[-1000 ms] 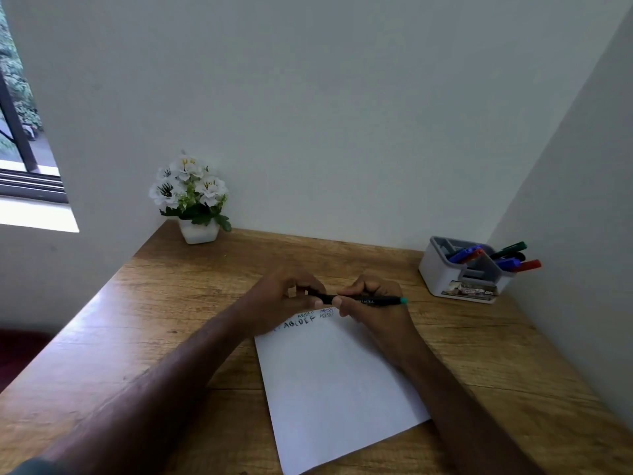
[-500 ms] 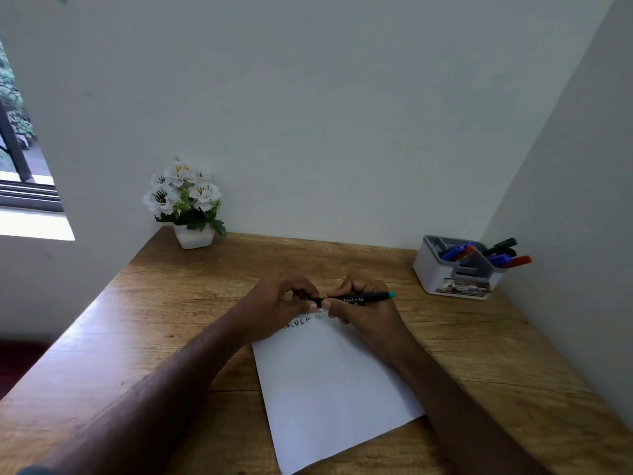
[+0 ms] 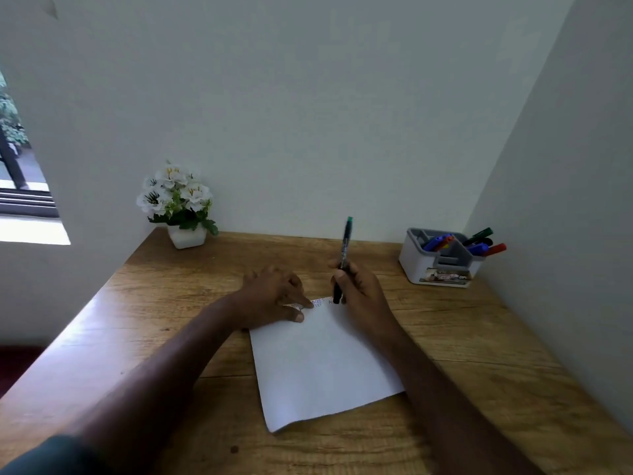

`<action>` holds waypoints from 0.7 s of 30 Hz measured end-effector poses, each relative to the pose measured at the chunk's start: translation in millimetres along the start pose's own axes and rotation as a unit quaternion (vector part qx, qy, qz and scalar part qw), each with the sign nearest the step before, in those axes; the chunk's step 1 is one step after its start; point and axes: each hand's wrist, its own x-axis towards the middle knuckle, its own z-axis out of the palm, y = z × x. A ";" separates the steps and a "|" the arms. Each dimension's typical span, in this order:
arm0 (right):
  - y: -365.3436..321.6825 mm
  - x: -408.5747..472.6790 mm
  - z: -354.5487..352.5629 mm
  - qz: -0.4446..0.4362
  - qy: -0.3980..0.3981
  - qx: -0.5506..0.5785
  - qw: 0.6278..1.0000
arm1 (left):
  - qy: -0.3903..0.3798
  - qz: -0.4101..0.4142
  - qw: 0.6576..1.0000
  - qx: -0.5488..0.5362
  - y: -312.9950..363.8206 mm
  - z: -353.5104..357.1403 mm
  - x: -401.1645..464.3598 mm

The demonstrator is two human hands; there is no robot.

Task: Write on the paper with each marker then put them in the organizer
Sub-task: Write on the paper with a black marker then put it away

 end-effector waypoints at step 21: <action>-66.8 29.8 -230.4 -0.038 0.338 -0.298 0.892 | 0.098 0.057 0.976 -0.186 110.6 -12.6 157.6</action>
